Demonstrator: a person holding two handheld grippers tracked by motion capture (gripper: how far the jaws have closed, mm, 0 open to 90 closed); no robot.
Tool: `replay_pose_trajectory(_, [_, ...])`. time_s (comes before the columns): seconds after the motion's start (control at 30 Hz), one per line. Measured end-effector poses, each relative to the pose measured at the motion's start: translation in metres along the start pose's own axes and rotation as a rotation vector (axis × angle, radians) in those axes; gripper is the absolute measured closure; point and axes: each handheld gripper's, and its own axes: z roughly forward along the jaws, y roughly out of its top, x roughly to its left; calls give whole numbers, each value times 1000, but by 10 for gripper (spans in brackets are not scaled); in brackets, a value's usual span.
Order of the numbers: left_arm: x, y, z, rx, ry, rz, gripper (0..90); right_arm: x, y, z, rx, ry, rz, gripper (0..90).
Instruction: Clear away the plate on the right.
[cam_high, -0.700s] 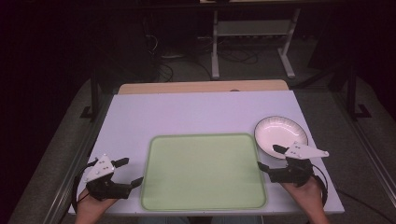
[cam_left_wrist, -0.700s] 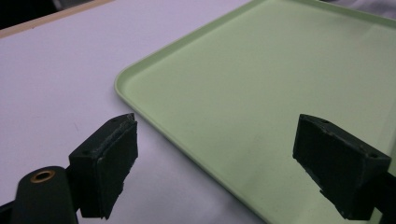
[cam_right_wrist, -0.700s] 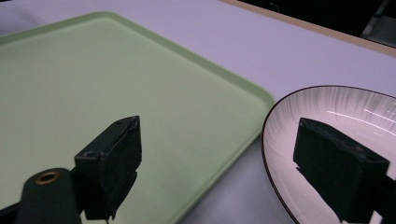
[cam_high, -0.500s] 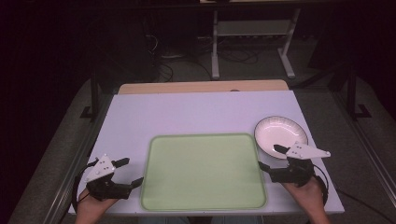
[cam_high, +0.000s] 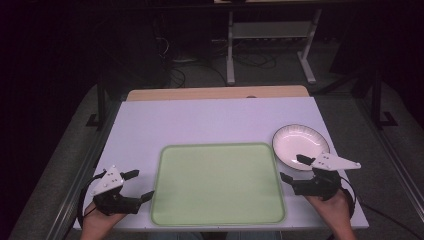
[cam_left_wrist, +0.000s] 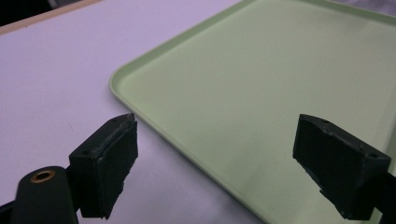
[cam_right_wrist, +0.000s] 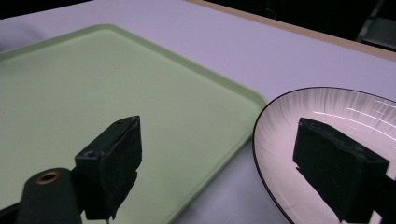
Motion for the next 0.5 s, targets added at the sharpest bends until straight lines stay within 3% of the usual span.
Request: replay_pose_trajectory(0.5, [0,0,0,3,-4,3,139,-4,0,-9,-6,-3,14,149])
